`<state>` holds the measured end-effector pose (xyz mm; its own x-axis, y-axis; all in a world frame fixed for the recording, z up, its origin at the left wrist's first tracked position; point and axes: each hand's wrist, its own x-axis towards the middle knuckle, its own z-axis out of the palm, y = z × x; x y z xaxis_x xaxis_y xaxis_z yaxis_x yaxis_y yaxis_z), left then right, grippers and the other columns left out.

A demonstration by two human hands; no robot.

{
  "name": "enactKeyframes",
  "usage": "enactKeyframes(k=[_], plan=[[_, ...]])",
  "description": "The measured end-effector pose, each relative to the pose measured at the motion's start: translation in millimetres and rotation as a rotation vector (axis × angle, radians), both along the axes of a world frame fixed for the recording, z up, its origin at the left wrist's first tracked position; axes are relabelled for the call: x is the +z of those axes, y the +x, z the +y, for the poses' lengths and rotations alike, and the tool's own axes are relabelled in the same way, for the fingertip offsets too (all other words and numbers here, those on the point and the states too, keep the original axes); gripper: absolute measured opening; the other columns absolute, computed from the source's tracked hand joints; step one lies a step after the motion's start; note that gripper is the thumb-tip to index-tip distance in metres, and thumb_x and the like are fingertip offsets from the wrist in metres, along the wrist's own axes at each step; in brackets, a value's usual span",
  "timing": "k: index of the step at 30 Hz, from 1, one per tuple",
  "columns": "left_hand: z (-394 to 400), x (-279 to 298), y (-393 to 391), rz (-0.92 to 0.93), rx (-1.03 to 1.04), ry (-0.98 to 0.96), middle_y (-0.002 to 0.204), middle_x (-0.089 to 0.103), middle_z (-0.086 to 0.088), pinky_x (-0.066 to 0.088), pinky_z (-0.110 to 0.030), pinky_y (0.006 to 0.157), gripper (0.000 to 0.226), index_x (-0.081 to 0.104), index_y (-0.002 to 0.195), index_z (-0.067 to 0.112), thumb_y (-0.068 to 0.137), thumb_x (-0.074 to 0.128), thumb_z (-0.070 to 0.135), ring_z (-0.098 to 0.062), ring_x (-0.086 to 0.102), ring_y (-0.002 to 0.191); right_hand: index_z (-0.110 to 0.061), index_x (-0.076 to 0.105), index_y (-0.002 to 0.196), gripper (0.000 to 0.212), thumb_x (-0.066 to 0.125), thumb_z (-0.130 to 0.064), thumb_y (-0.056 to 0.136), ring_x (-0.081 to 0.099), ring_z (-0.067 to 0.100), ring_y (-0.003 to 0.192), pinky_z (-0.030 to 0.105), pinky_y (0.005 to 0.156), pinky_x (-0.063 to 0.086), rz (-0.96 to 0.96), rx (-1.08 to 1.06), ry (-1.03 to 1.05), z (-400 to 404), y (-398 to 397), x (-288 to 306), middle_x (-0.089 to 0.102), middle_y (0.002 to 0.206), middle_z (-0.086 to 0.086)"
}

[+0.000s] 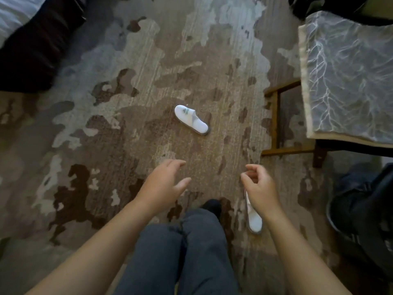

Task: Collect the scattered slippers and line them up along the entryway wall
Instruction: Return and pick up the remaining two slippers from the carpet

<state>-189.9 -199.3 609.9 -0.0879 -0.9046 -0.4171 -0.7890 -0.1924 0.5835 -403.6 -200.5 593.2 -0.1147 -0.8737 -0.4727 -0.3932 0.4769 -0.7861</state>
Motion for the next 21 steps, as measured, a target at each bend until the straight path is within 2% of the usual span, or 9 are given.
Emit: enactKeyframes(k=[3, 6, 11, 14, 17, 21], plan=[[-49.5, -54.8, -12.7, 0.024, 0.009, 0.061, 0.132, 0.048, -0.002, 0.036, -0.025, 0.094, 0.044, 0.042, 0.127, 0.019, 0.086, 0.051, 0.032, -0.016, 0.046, 0.118, -0.008, 0.050, 0.116, 0.029, 0.050, -0.014, 0.087, 0.053, 0.017, 0.096, 0.032, 0.085, 0.044, 0.031, 0.012, 0.050, -51.4, -5.5, -56.0, 0.057, 0.101, 0.004], [-96.1, -132.4, -18.9, 0.058, 0.011, 0.116, 0.130, 0.050, -0.002, 0.034, -0.022, 0.089, 0.041, 0.045, 0.125, 0.019, 0.086, 0.051, 0.031, -0.016, 0.047, 0.115, -0.006, 0.051, 0.115, 0.029, 0.051, -0.013, 0.086, 0.053, 0.021, 0.102, 0.038, 0.092, 0.044, 0.085, 0.003, 0.080, -96.9, -4.0, -139.6, 0.058, 0.113, 0.013], [-156.8, -310.2, -20.5, 0.065, 0.003, 0.160, 0.127, 0.053, -0.004, 0.036, -0.024, 0.091, 0.038, 0.049, 0.121, 0.016, 0.085, 0.053, 0.028, -0.017, 0.050, 0.114, -0.007, 0.051, 0.115, 0.032, 0.053, -0.017, 0.085, 0.050, 0.027, 0.110, 0.041, 0.095, 0.041, 0.214, 0.057, 0.092, -152.2, 3.9, -318.6, 0.053, 0.121, 0.015], [-180.3, -422.4, -23.5, 0.081, -0.006, 0.170, 0.124, 0.055, -0.004, 0.037, -0.024, 0.092, 0.036, 0.051, 0.118, 0.017, 0.084, 0.054, 0.027, -0.016, 0.051, 0.112, -0.004, 0.051, 0.114, 0.033, 0.055, -0.014, 0.083, 0.046, 0.030, 0.114, 0.037, 0.099, 0.035, 0.268, 0.074, 0.067, -179.4, 10.8, -428.6, 0.051, 0.121, 0.018], [-207.2, -520.0, -25.2, 0.066, -0.048, 0.116, 0.123, 0.056, -0.006, 0.032, -0.020, 0.090, 0.035, 0.053, 0.116, 0.014, 0.083, 0.057, 0.025, -0.017, 0.050, 0.114, -0.006, 0.046, 0.121, 0.041, 0.056, -0.017, 0.083, 0.038, 0.029, 0.121, 0.034, 0.102, 0.028, 0.345, 0.094, 0.070, -203.0, 12.7, -523.4, 0.045, 0.129, 0.017], [-260.5, -612.1, -23.4, 0.001, -0.101, -0.016, 0.130, 0.051, -0.010, 0.028, -0.024, 0.099, 0.046, 0.049, 0.122, 0.011, 0.080, 0.061, 0.024, -0.022, 0.043, 0.121, -0.014, 0.029, 0.134, 0.063, 0.057, -0.034, 0.081, 0.019, 0.029, 0.132, 0.042, 0.111, 0.019, 0.497, 0.109, 0.164, -217.5, 13.1, -618.8, 0.025, 0.145, 0.012]])
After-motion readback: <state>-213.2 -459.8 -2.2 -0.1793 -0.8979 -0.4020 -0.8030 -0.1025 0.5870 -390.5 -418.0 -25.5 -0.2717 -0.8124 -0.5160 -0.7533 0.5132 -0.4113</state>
